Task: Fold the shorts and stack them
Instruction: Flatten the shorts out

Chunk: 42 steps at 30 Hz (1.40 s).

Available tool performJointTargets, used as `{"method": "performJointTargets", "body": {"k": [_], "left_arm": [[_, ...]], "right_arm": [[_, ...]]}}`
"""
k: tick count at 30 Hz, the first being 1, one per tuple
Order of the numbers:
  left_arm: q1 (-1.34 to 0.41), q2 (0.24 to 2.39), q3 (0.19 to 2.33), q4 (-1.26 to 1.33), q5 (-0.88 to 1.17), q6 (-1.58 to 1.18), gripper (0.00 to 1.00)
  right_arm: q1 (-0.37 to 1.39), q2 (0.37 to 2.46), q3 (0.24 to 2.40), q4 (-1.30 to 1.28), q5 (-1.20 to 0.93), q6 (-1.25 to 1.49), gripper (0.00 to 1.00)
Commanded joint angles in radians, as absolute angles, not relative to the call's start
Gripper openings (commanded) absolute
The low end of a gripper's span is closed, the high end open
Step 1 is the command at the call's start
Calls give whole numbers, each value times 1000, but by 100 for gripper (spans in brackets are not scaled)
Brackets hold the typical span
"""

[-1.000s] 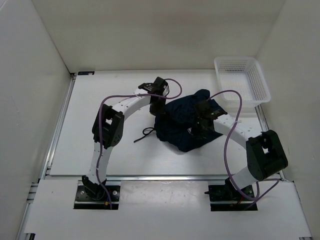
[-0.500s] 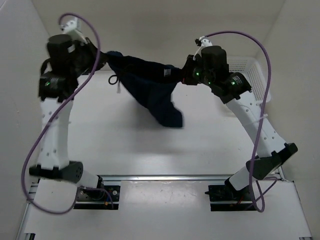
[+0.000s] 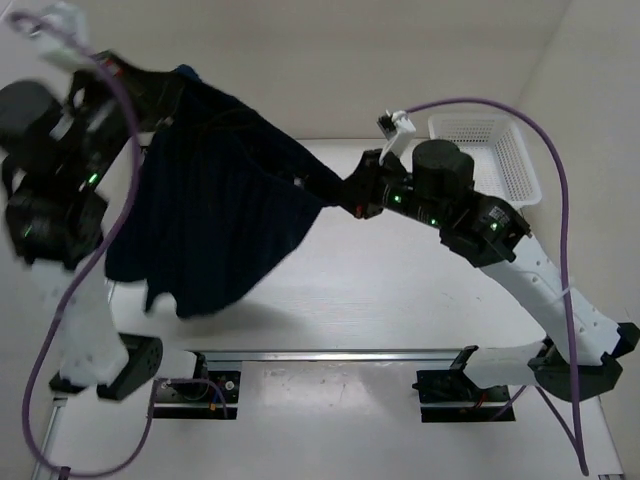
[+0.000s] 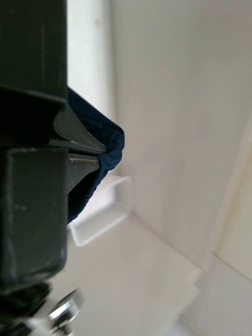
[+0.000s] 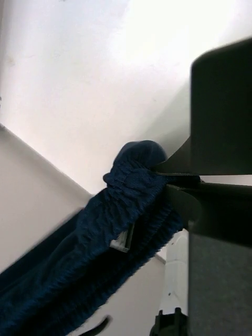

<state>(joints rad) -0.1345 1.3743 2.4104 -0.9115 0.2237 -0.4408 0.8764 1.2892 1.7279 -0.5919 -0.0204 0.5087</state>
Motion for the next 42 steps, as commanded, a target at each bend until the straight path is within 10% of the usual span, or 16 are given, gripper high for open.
{"method": "performJointTargets", "body": {"k": [1, 4, 6, 7, 8, 10, 12, 16, 19, 21, 24, 28, 32, 38, 42], "left_arm": [[-169, 1671, 2417, -900, 209, -411, 10], [-248, 1947, 2563, -917, 201, -359, 10], [-276, 2119, 2669, -965, 270, -368, 66], [-288, 2156, 2692, -1017, 334, -379, 78], [-299, 2175, 2682, -1031, 344, -379, 96], [-299, 2132, 2607, -1031, 330, -379, 100], [-299, 2024, 2469, -1020, 310, -368, 100], [-324, 1801, 2156, -1020, 290, -344, 99], [-389, 1613, 1829, -997, 223, -391, 76], [-464, 1519, 1645, -965, 189, -445, 42], [-555, 1361, 1303, -882, 189, -578, 26], [-727, 1223, 1042, -812, 187, -739, 38], [-826, 1222, 982, -785, 140, -825, 95], [-885, 1403, 1025, -747, 83, -836, 96], [-885, 1552, 1035, -738, 32, -793, 81]], "right_arm": [[868, 1238, 1513, -532, 113, 694, 0], [825, 1215, 1320, -517, 236, 773, 0], [776, 1215, 1226, -517, 261, 834, 0], [708, 1215, 1185, -517, 261, 845, 3], [668, 1215, 1108, -517, 233, 845, 34], [544, 1227, 1043, -526, 216, 829, 68], [474, 1236, 1008, -569, 216, 780, 80], [387, 1246, 1017, -646, 299, 701, 76], [399, 1235, 1037, -646, 272, 655, 67], [435, 1256, 1049, -635, 226, 631, 67], [488, 1344, 1101, -635, 158, 603, 68], [497, 1491, 1170, -612, 100, 591, 77], [485, 1691, 1267, -552, 5, 591, 79], [453, 1897, 1411, -532, -20, 626, 72], [430, 1916, 1436, -532, 1, 644, 5]]}}
